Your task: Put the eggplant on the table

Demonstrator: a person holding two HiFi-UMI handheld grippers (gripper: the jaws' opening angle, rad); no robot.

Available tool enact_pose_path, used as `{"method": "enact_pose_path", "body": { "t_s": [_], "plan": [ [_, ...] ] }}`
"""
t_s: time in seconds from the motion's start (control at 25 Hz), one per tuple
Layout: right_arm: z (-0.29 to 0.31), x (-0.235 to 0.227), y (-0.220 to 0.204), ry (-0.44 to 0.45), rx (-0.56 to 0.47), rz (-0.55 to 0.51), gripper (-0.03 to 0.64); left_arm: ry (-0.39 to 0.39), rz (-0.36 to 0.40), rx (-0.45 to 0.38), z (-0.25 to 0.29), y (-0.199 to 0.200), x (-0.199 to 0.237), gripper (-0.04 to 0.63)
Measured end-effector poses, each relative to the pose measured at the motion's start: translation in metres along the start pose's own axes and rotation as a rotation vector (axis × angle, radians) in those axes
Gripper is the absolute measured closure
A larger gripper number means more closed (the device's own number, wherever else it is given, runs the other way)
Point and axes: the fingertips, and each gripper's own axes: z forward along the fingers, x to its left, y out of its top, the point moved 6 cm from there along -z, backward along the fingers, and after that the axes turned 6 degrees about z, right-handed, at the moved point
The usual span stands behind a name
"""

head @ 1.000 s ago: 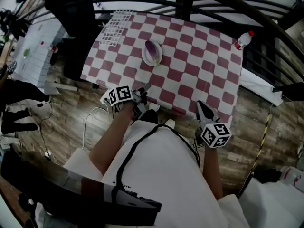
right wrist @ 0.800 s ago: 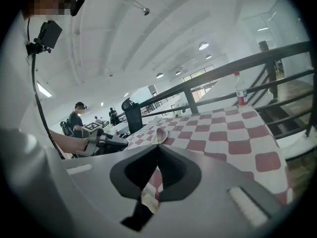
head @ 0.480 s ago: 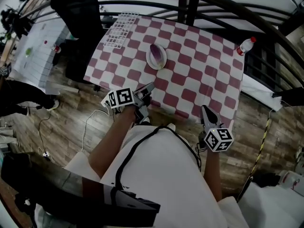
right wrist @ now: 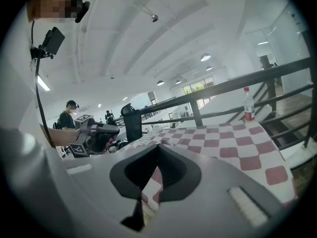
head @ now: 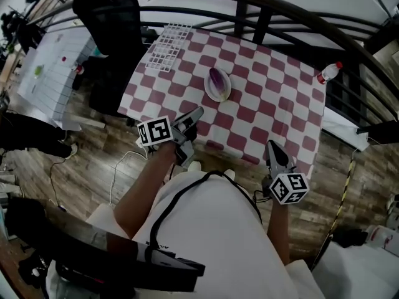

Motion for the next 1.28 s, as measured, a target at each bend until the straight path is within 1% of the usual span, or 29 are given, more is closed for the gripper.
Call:
{"method": "enact_pose_path", "body": {
  "t_s": [0.2,0.4,0.52,0.64,0.72,0.92,1.04,1.28],
  "plan": [
    [0.018,0.034,0.011,-0.004,-0.023,-0.040,0.611,0.020,0.120,0.024,-0.026,0.021,0.006,0.588],
    [0.033,0.061,0.022,0.003,-0.049,-0.062,0.611,0.027,0.225,0.071,-0.040,0.036,0.011,0.588],
    [0.042,0.076,0.029,0.012,-0.059,-0.080,0.609,0.023,0.341,0.099,-0.042,0.041,0.004,0.588],
    [0.047,0.089,0.036,0.021,-0.078,-0.087,0.610,-0.032,0.446,0.114,-0.040,0.043,-0.010,0.589],
    [0.050,0.096,0.038,0.028,-0.086,-0.090,0.611,-0.050,0.508,0.119,-0.038,0.043,-0.017,0.589],
    [0.051,0.100,0.036,0.023,-0.079,-0.107,0.611,-0.024,0.684,0.130,-0.030,0.037,-0.026,0.589],
    [0.049,0.097,0.035,0.013,-0.076,-0.107,0.611,-0.012,0.724,0.139,-0.027,0.032,-0.024,0.589],
    [0.047,0.090,0.033,0.005,-0.065,-0.097,0.611,0.005,0.724,0.150,-0.027,0.024,-0.019,0.589]
  ]
}}
